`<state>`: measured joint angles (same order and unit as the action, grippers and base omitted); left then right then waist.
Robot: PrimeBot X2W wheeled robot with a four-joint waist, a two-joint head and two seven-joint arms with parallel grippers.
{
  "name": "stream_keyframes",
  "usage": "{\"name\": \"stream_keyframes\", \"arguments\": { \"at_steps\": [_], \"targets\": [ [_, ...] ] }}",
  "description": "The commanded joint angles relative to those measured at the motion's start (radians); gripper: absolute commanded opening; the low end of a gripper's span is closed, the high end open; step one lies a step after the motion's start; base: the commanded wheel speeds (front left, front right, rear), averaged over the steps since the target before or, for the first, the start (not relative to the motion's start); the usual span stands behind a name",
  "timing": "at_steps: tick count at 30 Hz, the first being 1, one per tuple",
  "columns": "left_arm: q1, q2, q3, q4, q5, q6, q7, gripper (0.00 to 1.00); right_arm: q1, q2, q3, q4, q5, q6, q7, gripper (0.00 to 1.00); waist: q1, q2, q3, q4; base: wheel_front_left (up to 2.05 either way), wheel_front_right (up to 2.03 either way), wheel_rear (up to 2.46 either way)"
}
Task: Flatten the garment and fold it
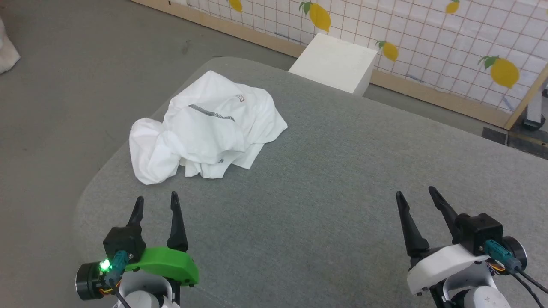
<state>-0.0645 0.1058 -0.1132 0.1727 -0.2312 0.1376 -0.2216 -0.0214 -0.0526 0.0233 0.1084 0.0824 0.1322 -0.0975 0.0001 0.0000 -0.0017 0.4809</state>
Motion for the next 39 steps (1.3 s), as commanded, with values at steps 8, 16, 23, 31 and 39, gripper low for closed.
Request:
{"name": "stream_keyframes", "arguments": {
  "at_steps": [8,16,23,31,39],
  "targets": [
    [-0.027,0.014,-0.017,0.021,-0.032,0.021,-0.023,1.0,-0.024,0.002,0.005,0.011,0.014,-0.001,-0.018,1.0,-0.0001,0.0,0.004,0.039,0.0,0.0,0.0],
    [-0.034,0.018,-0.031,0.037,-0.054,0.032,-0.039,1.0,-0.028,0.002,0.006,0.016,0.018,-0.002,-0.022,1.0,-0.0001,0.0,0.006,0.074,0.0,0.0,0.0],
    [-0.042,0.017,-0.041,0.044,-0.073,0.014,-0.033,1.0,-0.031,0.002,0.01,0.012,0.02,-0.002,-0.019,1.0,-0.0001,0.0,0.011,0.068,0.0,0.0,0.0],
    [-0.239,0.036,-0.063,0.094,-0.156,-0.112,0.08,1.0,-0.078,0.002,0.014,-0.027,-0.011,-0.002,0.005,1.0,-0.0001,0.0,0.12,0.007,0.0,0.0,0.0],
    [-0.56,0.107,0.001,0.215,-0.251,-0.167,0.265,1.0,-0.157,0.002,0.031,-0.074,-0.041,-0.002,0.026,1.0,-0.0001,0.0,0.327,-0.12,0.0,0.0,0.0]
  ]
}}
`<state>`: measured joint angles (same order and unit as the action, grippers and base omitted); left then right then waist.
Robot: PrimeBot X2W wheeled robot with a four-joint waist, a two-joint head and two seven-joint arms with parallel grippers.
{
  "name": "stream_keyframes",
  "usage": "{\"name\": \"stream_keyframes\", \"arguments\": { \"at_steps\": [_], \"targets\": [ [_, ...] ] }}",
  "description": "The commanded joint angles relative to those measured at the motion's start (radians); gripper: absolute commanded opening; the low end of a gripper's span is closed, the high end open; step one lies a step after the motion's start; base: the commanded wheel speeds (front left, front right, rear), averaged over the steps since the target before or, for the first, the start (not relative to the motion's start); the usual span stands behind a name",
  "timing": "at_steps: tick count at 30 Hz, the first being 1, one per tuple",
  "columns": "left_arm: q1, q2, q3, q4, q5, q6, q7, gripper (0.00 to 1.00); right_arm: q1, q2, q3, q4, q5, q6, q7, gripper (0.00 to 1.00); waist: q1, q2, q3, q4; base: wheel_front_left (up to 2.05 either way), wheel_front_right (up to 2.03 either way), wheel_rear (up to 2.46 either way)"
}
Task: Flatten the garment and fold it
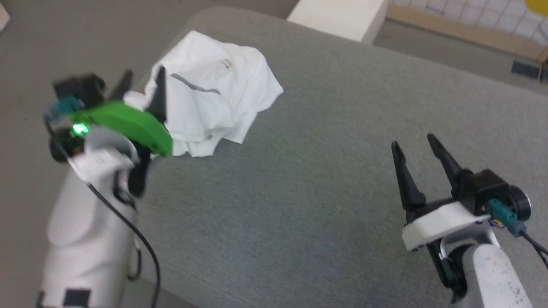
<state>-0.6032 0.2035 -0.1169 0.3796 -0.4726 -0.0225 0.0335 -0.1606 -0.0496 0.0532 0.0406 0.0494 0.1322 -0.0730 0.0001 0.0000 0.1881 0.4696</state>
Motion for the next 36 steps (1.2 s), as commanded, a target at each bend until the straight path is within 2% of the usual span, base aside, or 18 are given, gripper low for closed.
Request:
{"name": "stream_keyframes", "arguments": {
  "at_steps": [1,7,12,18,22,23,24,25,28,32,36],
  "targets": [
    [-0.051,0.019,0.013,0.027,-0.022,-0.011,0.037,1.0,-0.027,-0.001,0.003,-0.007,-0.012,-0.002,0.001,1.0,-0.0001,0.0,0.157,-0.123,0.0,0.0,0.0],
    [-0.187,0.105,0.069,0.152,-0.096,0.002,0.251,1.0,-0.089,-0.001,0.014,-0.007,-0.021,-0.002,-0.011,1.0,-0.0001,0.0,0.275,-0.214,0.0,0.0,0.0],
    [-0.193,0.15,0.114,0.226,-0.151,0.059,0.415,1.0,-0.127,-0.001,0.022,0.005,-0.014,-0.002,-0.03,1.0,-0.0001,0.0,0.338,-0.27,0.0,0.0,0.0],
    [-0.131,0.158,0.139,0.28,-0.186,0.137,0.538,1.0,-0.147,-0.001,0.018,0.025,-0.01,-0.002,-0.05,1.0,-0.0001,0.0,0.366,-0.291,0.0,0.0,0.0],
    [-0.083,0.143,0.135,0.306,-0.2,0.16,0.589,1.0,-0.152,-0.001,0.013,0.042,-0.003,-0.002,-0.059,1.0,-0.0001,0.0,0.348,-0.283,0.0,0.0,0.0],
    [-0.075,0.144,0.131,0.305,-0.198,0.156,0.589,0.8,-0.152,-0.001,0.012,0.045,-0.001,-0.002,-0.061,1.0,-0.0001,0.0,0.34,-0.28,0.0,0.0,0.0],
    [-0.069,0.15,0.129,0.297,-0.189,0.155,0.568,0.23,-0.151,-0.001,0.012,0.048,0.001,-0.002,-0.063,1.0,-0.0001,0.0,0.328,-0.275,0.0,0.0,0.0],
    [-0.067,0.181,0.128,0.264,-0.135,0.152,0.418,0.0,-0.146,-0.001,0.012,0.062,0.009,-0.002,-0.073,1.0,-0.0001,0.0,0.285,-0.262,0.0,0.0,0.0],
    [-0.082,0.215,0.137,0.225,-0.059,0.167,0.183,0.0,-0.131,-0.001,0.013,0.084,0.022,-0.002,-0.083,1.0,-0.0001,0.0,0.22,-0.255,0.0,0.0,0.0],
    [-0.117,0.25,0.134,0.173,0.026,0.179,-0.073,0.0,-0.102,-0.001,0.012,0.113,0.048,-0.002,-0.099,1.0,-0.0001,0.0,0.122,-0.261,0.0,0.0,0.0],
    [-0.165,0.261,0.098,0.106,0.092,0.169,-0.224,0.0,-0.062,-0.001,0.005,0.138,0.075,-0.002,-0.112,1.0,-0.0001,0.0,0.029,-0.285,0.0,0.0,0.0]
  ]
}}
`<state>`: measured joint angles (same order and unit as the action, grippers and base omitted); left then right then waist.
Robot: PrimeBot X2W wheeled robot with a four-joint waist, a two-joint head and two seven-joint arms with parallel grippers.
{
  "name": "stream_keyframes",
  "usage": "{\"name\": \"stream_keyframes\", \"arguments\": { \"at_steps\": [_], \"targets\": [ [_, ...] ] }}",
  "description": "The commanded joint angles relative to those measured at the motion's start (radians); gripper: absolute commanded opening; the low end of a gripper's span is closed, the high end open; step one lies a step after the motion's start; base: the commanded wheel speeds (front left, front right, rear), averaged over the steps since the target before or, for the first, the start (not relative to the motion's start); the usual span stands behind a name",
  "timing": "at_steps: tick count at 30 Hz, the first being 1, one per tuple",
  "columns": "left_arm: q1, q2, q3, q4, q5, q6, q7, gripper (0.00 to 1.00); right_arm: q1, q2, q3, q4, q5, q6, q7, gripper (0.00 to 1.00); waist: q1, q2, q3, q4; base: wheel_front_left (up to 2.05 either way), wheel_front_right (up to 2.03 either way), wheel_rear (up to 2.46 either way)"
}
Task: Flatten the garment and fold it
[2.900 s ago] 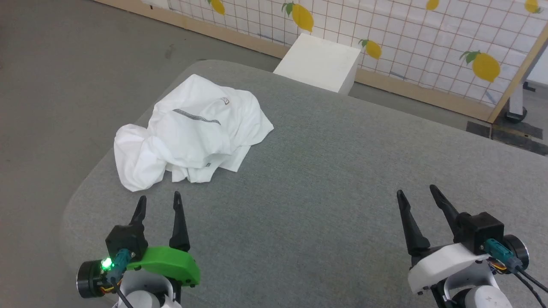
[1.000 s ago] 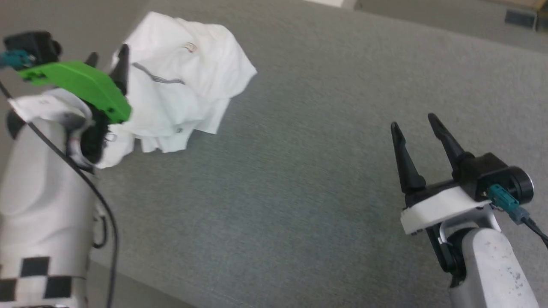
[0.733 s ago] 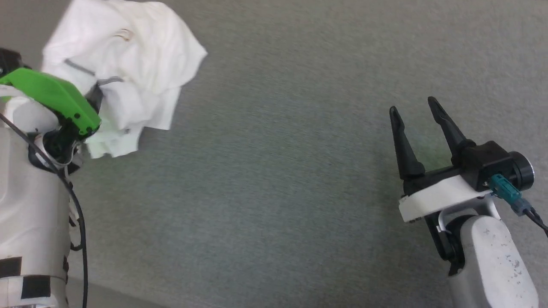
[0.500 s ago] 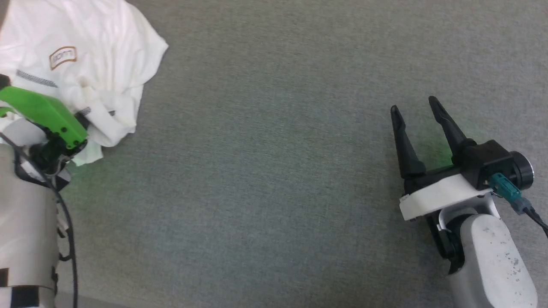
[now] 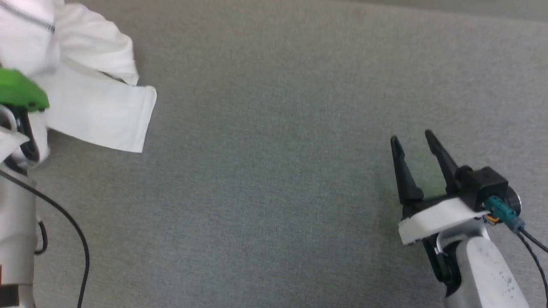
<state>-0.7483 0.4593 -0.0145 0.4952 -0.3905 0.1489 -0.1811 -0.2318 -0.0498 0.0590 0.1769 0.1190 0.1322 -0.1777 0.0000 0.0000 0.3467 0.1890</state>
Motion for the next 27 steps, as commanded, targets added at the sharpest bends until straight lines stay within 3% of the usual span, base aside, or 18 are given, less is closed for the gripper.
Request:
{"name": "stream_keyframes", "arguments": {
  "at_steps": [1,7,16,21,27],
  "targets": [
    [-0.032,0.006,-0.015,-0.028,0.023,-0.007,-0.027,0.0,0.018,0.0,-0.003,0.006,0.01,-0.002,-0.009,1.0,0.0,0.0,-0.147,-0.011,0.0,0.0,0.0],
    [-0.123,-0.037,-0.099,-0.153,0.071,-0.048,-0.062,0.0,0.067,0.0,-0.016,0.021,0.032,-0.002,-0.013,1.0,0.0,0.0,-0.248,-0.086,0.0,0.0,0.0],
    [-0.212,-0.205,-0.24,-0.253,0.041,-0.11,-0.032,0.0,0.136,0.0,-0.044,-0.001,0.024,-0.002,0.017,1.0,0.0,0.0,-0.323,-0.232,0.0,0.0,0.0],
    [-0.198,-0.315,-0.316,-0.231,0.001,-0.134,-0.008,0.0,0.157,0.0,-0.05,-0.027,0.02,-0.002,0.041,1.0,0.0,0.0,-0.327,-0.307,0.0,0.0,0.0],
    [-0.106,-0.377,-0.418,-0.08,-0.055,-0.154,0.132,0.0,0.164,0.0,-0.036,-0.051,0.025,-0.002,0.056,1.0,0.0,0.0,-0.313,-0.381,0.0,0.0,0.0]
  ]
}}
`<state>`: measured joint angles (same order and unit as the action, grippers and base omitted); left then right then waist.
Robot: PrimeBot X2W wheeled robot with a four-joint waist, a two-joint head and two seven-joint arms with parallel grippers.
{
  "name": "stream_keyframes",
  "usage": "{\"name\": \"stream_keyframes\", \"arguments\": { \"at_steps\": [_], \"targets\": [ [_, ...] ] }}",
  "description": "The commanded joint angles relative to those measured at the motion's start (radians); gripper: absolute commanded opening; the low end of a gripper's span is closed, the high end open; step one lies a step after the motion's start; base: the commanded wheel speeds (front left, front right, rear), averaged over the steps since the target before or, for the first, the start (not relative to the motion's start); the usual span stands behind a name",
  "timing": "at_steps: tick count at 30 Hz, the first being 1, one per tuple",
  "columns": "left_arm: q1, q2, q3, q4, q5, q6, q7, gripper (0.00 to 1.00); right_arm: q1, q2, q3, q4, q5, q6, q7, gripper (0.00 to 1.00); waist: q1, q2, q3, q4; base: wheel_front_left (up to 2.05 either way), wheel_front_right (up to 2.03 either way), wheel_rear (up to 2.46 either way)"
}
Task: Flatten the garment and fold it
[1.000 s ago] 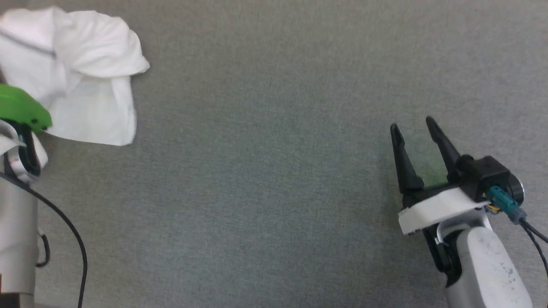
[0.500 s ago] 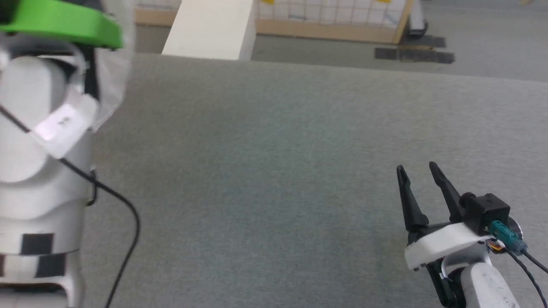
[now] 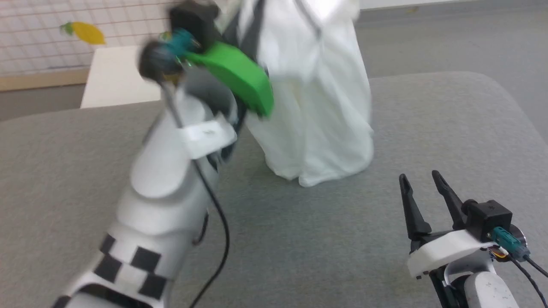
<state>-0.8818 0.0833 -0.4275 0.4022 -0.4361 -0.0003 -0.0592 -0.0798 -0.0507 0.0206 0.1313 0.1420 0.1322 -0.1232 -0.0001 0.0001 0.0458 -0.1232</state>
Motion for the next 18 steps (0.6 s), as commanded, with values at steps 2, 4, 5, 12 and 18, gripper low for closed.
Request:
{"name": "stream_keyframes", "arguments": {
  "at_steps": [2,4,5,12,18],
  "targets": [
    [0.073,-0.01,-0.044,0.088,-0.029,-0.007,0.099,0.0,0.013,0.001,0.009,-0.01,0.004,-0.002,0.005,1.0,0.0001,-0.0001,-0.005,-0.086,0.0,0.0,0.0],
    [0.12,-0.015,-0.086,0.167,-0.047,-0.012,0.202,0.0,0.014,0.001,0.017,-0.012,0.007,-0.002,0.008,1.0,0.0001,-0.0001,0.002,-0.102,0.0,0.0,0.0],
    [0.14,-0.016,-0.104,0.202,-0.052,-0.016,0.247,0.0,0.014,0.001,0.019,-0.013,0.008,-0.002,0.008,1.0,0.0001,-0.0001,0.005,-0.107,0.0,0.0,0.0],
    [0.272,-0.02,-0.198,0.389,-0.076,-0.05,0.452,0.0,0.015,0.001,0.025,-0.012,0.011,-0.002,0.007,1.0,0.0001,-0.0001,0.021,-0.12,0.0,0.0,0.0],
    [0.321,-0.023,-0.183,0.406,-0.117,-0.042,0.439,1.0,0.018,0.001,0.03,-0.01,0.013,-0.002,0.012,1.0,0.0001,-0.0001,0.013,-0.09,0.0,0.0,0.0]
  ]
}}
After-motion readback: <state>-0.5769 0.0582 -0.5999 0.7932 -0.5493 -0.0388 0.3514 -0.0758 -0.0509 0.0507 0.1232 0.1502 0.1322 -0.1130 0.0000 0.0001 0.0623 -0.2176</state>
